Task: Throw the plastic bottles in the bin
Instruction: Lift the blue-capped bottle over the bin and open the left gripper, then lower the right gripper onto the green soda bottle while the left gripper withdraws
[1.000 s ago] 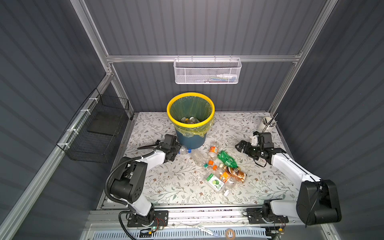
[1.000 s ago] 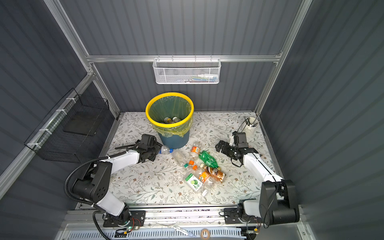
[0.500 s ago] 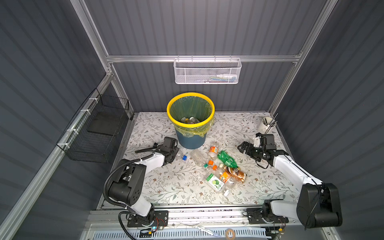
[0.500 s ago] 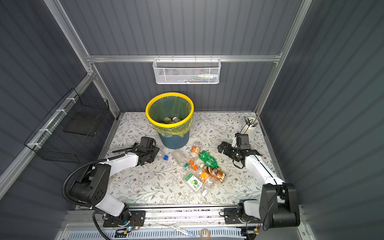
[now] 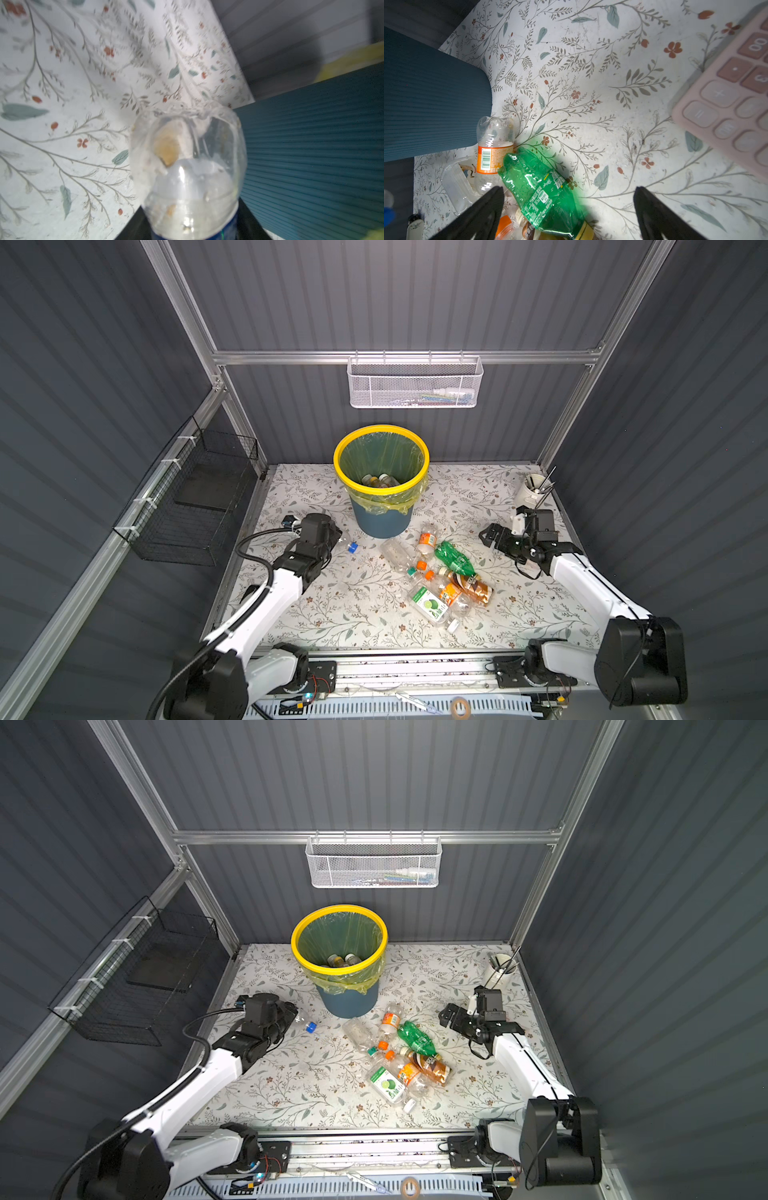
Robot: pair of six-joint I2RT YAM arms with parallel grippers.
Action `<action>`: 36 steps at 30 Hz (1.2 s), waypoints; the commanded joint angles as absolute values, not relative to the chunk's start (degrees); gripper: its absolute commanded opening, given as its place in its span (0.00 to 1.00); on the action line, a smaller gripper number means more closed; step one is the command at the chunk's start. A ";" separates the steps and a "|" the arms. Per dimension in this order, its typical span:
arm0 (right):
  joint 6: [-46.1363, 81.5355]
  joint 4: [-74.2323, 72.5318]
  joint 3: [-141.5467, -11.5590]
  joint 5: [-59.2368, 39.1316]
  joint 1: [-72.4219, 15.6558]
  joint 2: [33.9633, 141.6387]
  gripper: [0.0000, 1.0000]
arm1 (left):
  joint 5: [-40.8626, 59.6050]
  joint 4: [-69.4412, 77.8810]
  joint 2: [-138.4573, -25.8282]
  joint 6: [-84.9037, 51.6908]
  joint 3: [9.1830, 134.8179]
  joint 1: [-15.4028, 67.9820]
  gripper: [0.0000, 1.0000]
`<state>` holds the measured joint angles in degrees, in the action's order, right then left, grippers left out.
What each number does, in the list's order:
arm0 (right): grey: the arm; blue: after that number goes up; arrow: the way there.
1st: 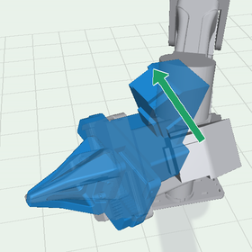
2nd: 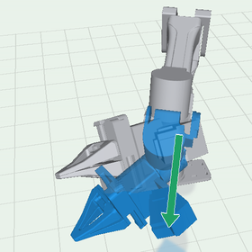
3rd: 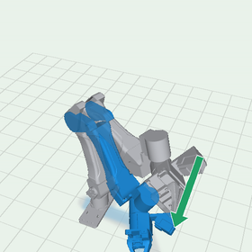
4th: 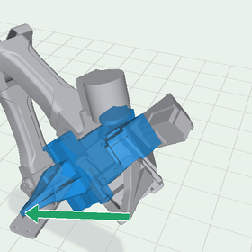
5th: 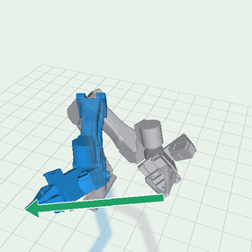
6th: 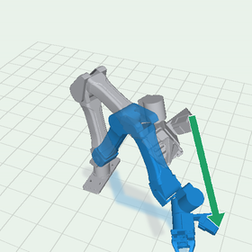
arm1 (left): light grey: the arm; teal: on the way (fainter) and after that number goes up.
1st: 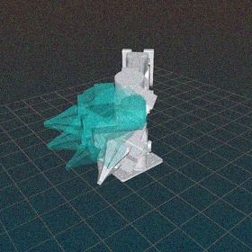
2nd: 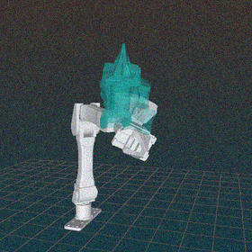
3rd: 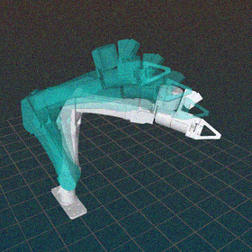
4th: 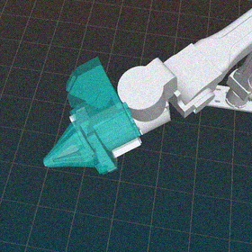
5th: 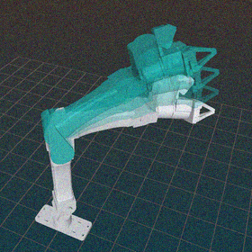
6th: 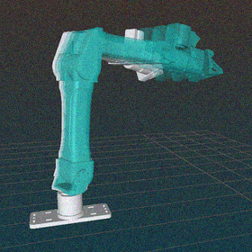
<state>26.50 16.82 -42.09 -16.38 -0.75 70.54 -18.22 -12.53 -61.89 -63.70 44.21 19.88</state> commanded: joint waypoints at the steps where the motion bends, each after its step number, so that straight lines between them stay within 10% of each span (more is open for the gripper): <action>1: 25.37 17.86 -41.47 -15.99 0.08 69.65 0.99 | -26.24 -22.50 -55.51 -53.91 51.67 19.61 0.52; 13: 24.91 18.60 -43.45 -23.46 0.05 70.84 0.99 | -11.88 -23.38 -75.11 -33.82 89.07 24.42 0.52; 20: 25.01 18.88 -42.80 -21.13 0.25 68.73 0.99 | -16.26 -37.26 -86.43 -26.89 108.37 29.61 0.99; 36: 24.03 18.92 -44.07 -21.44 -2.58 72.32 0.99 | -31.11 -30.58 -66.18 -33.87 75.80 29.62 0.99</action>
